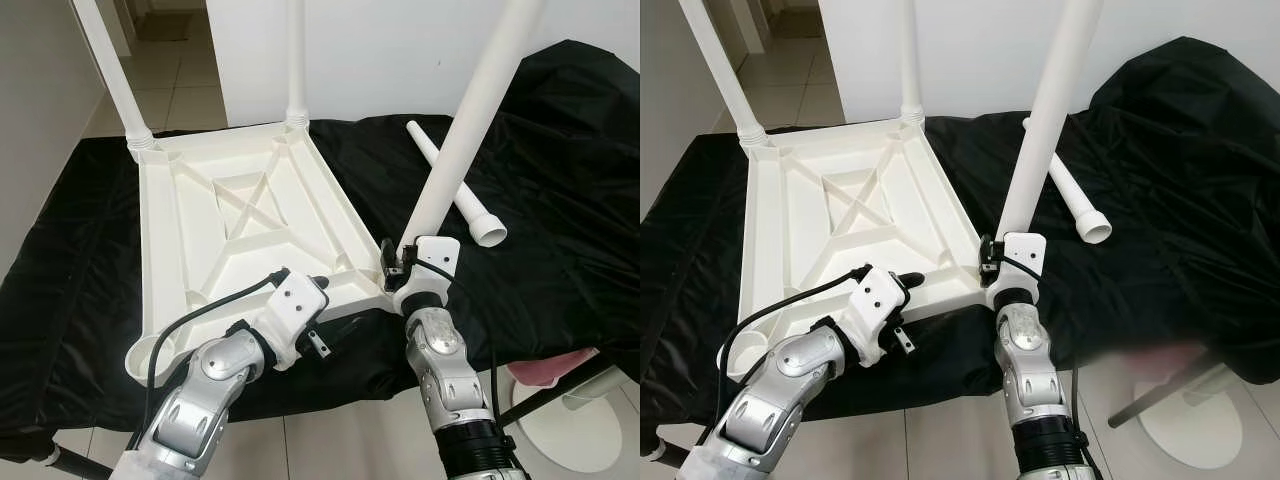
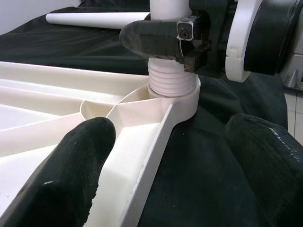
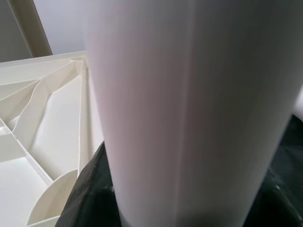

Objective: Building children table

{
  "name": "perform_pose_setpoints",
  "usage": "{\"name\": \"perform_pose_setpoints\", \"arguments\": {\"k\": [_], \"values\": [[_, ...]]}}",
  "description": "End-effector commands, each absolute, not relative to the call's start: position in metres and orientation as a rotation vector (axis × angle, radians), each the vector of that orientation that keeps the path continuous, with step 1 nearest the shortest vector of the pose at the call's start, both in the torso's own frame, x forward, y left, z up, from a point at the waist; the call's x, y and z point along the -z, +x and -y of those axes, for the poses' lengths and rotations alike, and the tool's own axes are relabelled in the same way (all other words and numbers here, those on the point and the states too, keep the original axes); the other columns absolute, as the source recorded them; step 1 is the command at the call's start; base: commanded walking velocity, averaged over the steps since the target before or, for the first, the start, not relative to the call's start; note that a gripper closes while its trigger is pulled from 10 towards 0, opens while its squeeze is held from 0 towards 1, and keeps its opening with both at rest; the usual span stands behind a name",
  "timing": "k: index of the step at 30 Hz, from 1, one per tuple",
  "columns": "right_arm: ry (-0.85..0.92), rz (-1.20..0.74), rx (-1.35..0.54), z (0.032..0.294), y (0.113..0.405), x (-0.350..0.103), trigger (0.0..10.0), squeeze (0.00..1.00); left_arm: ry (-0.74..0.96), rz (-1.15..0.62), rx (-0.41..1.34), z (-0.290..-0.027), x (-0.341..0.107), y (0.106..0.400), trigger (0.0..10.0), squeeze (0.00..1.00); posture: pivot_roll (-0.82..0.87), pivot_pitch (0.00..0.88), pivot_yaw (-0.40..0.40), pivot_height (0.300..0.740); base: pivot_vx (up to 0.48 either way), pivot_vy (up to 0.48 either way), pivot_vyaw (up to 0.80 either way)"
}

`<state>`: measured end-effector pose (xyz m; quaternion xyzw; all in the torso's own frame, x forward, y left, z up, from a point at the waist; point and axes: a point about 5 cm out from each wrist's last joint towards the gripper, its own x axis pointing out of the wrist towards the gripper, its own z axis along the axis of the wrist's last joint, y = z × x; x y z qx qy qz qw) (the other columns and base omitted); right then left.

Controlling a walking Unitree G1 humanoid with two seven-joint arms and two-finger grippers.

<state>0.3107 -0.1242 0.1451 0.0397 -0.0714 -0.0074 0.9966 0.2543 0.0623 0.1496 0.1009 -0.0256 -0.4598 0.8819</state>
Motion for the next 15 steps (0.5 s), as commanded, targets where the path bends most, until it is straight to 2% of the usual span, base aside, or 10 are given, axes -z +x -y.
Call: {"name": "perform_pose_setpoints", "arguments": {"k": [1, 2, 4, 13, 14, 15], "values": [[0.125, 0.093, 0.023, 0.126, 0.312, -0.137, 10.0, 0.0, 0.207, 0.052, 0.914, -0.064, -0.15, 0.256, 10.0, 0.0, -0.03, 0.018, 0.032, 0.74, 0.0, 0.0, 0.0], [0.129, 0.102, 0.008, 0.127, 0.312, -0.139, 10.0, 0.96, 0.2, 0.054, 0.907, -0.064, -0.151, 0.257, 10.0, 0.0, -0.03, 0.018, 0.032, 0.74, 0.0, 0.0, 0.0], [0.14, 0.116, -0.009, 0.127, 0.312, -0.141, 10.0, 1.0, 0.2, 0.054, 0.905, -0.064, -0.151, 0.258, 10.0, 0.0, -0.03, 0.018, 0.033, 0.74, 0.0, 0.0, 0.0], [0.096, 0.192, -0.129, 0.132, 0.309, -0.154, 10.0, 1.0, 0.199, 0.053, 0.909, -0.063, -0.151, 0.258, 10.0, 0.0, -0.04, 0.025, 0.039, 0.74, 0.0, 0.0, 0.0], [0.095, 0.195, -0.136, 0.133, 0.309, -0.155, 10.0, 0.41, 0.199, 0.053, 0.909, -0.063, -0.151, 0.258, 10.0, 0.0, -0.04, 0.025, 0.039, 0.74, 0.0, 0.0, 0.0], [0.078, 0.207, -0.183, 0.139, 0.31, -0.157, 10.0, 0.0, 0.193, 0.051, 0.918, -0.062, -0.151, 0.258, 10.0, 0.0, -0.05, 0.027, 0.042, 0.74, 0.0, 0.0, 0.0]]}}
